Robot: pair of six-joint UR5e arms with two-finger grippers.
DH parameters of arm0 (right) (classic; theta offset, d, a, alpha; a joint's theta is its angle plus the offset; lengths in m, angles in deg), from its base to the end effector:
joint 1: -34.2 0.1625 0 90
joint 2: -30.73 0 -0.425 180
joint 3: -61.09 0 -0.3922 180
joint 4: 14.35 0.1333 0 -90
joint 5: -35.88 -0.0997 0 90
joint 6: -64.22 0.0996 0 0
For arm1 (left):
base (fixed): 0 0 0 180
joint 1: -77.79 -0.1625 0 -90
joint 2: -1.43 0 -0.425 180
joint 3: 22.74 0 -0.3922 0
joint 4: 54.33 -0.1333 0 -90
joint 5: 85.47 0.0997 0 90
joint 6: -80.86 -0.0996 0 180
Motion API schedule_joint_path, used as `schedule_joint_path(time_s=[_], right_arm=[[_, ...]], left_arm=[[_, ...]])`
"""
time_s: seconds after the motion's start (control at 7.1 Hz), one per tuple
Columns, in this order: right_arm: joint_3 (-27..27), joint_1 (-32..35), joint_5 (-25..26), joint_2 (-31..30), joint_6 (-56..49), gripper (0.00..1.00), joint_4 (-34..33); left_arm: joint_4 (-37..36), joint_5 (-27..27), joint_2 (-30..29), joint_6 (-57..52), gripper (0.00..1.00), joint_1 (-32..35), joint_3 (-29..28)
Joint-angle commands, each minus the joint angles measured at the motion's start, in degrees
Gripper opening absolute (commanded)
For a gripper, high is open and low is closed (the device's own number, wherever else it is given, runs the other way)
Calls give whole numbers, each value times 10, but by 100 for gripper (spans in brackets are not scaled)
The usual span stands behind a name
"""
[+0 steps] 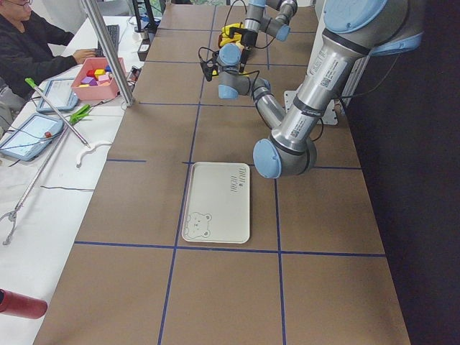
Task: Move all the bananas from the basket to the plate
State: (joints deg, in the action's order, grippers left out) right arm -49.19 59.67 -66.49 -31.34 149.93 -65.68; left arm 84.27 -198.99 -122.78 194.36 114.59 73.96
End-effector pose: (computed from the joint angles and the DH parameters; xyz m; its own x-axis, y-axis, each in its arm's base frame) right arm -0.4601 -0.3432 0.1513 0.0660 -0.0495 0.9966 -0.2226 0.9729 0.0631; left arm 0.4464 -0.4508 0.1582 -0.0853 -0.3928 -0.9157 0.2134 0.8905 -0.4019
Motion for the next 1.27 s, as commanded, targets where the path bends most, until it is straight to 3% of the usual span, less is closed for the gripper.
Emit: schedule_joint_path(time_s=[0.0, 0.28, 0.42, 0.56, 0.7, 1.13], right_arm=[[1, 1, 0, -1, 0, 3, 1], [1, 1, 1, -1, 0, 3, 1], [1, 0, 1, 0, 2, 3, 0], [1, 0, 0, 1, 7, 31, 0], [1, 0, 1, 4, 9, 99, -1], [-1, 2, 1, 4, 8, 100, 0]], left_arm=[[1, 1, 5, -1, 87, -2, 8], [0, -3, 9, 2, 2, -3, 9], [-3, -4, 8, 5, 0, -3, 9], [-3, -3, 8, 6, 0, -3, 8], [-3, -3, 8, 6, 0, -3, 8], [-5, -5, 12, 6, 0, -2, 7]])
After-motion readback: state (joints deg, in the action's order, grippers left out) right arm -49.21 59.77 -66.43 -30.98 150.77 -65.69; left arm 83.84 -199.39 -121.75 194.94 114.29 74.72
